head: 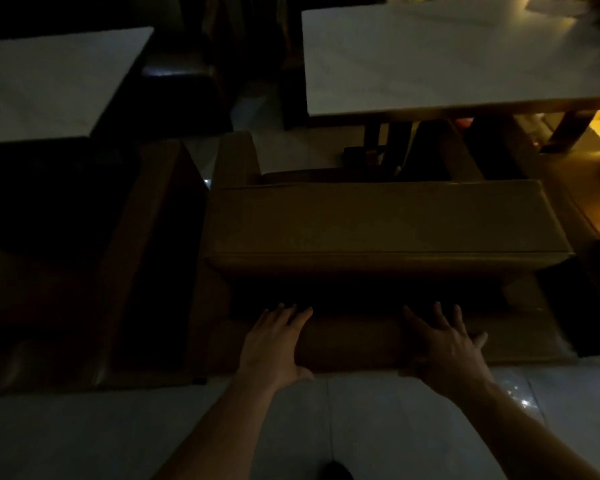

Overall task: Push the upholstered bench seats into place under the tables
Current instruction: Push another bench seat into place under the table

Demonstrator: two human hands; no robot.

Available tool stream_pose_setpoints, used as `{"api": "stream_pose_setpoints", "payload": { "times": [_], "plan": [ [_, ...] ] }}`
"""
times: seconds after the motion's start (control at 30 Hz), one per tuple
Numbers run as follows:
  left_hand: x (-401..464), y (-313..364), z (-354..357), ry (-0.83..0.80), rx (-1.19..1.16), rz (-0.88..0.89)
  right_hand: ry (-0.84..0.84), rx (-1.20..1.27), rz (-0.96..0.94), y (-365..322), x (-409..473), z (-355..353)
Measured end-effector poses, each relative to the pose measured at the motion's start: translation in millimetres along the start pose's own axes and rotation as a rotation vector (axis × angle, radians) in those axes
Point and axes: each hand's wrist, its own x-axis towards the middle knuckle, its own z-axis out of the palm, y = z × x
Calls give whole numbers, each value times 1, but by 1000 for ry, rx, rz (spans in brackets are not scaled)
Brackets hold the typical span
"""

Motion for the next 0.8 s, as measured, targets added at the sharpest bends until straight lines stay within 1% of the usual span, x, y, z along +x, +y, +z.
{"api": "stream_pose_setpoints", "payload": {
  "times": [0.33, 0.5, 0.8],
  "plan": [
    [-4, -9, 7, 101, -96, 21, 31, -37, 10, -6, 4, 10],
    [-23, -21, 12, 148, -97, 13, 26, -44, -12, -19, -8, 19],
    [-91, -47, 22, 125, -86, 0, -17, 21, -28, -57, -63, 49]
  ]
}}
